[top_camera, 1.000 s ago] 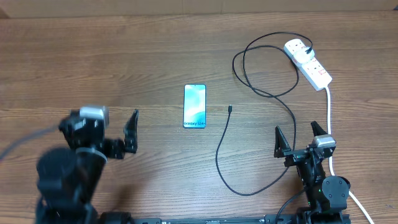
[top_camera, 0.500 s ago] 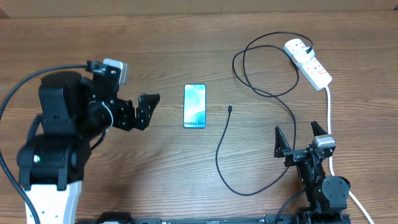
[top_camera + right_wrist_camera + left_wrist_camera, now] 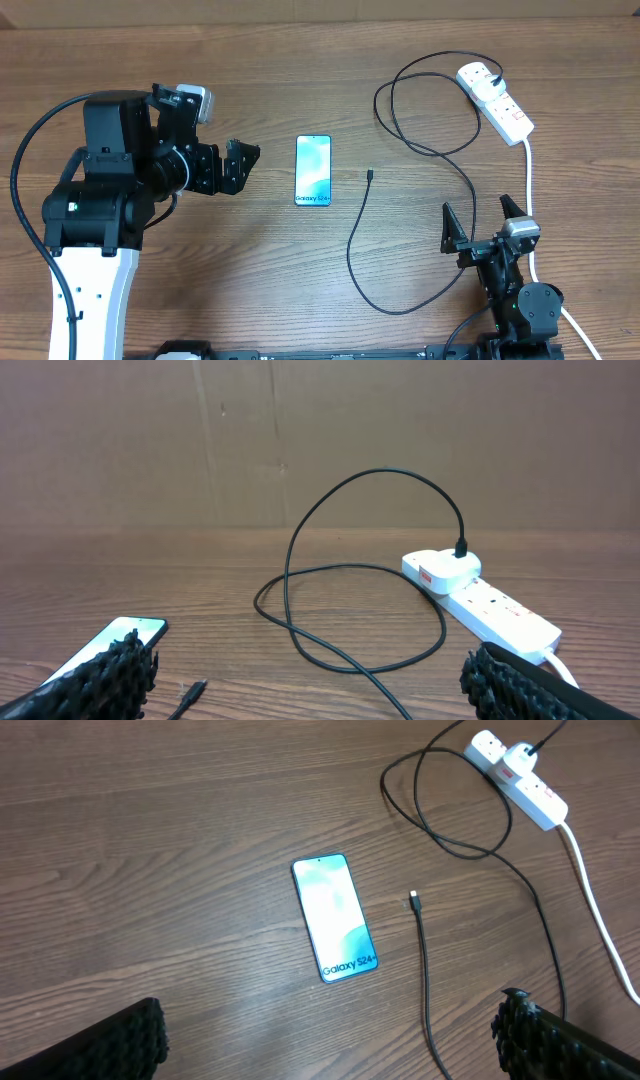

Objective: Plug charger to phone and switch on socket
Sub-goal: 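Move the left gripper forward over the phone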

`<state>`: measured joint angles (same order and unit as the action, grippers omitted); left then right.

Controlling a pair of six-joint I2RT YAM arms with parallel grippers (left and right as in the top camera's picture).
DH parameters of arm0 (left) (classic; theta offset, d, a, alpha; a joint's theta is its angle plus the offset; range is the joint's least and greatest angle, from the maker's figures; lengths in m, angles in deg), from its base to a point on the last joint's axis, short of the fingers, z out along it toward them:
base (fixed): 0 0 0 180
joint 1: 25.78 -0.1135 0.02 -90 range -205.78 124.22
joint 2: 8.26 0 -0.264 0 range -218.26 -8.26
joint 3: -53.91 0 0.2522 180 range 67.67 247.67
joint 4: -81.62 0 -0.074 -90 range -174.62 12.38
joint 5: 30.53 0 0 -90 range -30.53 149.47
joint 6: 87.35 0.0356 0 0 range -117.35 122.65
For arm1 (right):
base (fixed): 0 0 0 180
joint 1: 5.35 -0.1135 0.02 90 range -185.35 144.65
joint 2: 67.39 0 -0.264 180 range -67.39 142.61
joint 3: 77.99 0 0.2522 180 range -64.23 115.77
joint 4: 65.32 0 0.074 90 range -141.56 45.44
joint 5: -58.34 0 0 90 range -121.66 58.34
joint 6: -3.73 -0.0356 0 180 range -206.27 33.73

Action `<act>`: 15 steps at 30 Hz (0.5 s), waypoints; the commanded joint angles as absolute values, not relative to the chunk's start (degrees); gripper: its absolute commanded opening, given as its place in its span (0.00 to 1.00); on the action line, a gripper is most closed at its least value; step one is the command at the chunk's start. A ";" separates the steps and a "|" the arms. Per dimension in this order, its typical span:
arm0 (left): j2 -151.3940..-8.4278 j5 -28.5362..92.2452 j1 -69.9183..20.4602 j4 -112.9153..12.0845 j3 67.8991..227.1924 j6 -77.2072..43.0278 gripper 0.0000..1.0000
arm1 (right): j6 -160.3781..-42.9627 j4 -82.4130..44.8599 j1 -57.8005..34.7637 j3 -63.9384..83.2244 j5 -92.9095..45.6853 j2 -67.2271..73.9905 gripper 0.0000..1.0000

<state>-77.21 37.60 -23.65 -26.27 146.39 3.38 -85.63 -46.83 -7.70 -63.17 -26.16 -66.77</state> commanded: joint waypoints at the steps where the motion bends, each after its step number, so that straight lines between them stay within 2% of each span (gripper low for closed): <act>1: -77.54 37.82 -23.89 -26.58 147.66 2.18 1.00 | -85.34 -47.09 -7.92 -63.76 -26.92 -67.23 1.00; 9: -77.65 38.59 -23.89 -27.04 147.66 1.98 1.00 | -85.34 -47.09 -7.92 -63.76 -26.92 -67.23 1.00; 15: -78.02 38.70 -23.89 -28.44 147.70 -2.57 1.00 | -85.34 -47.09 -7.92 -63.76 -26.92 -67.23 1.00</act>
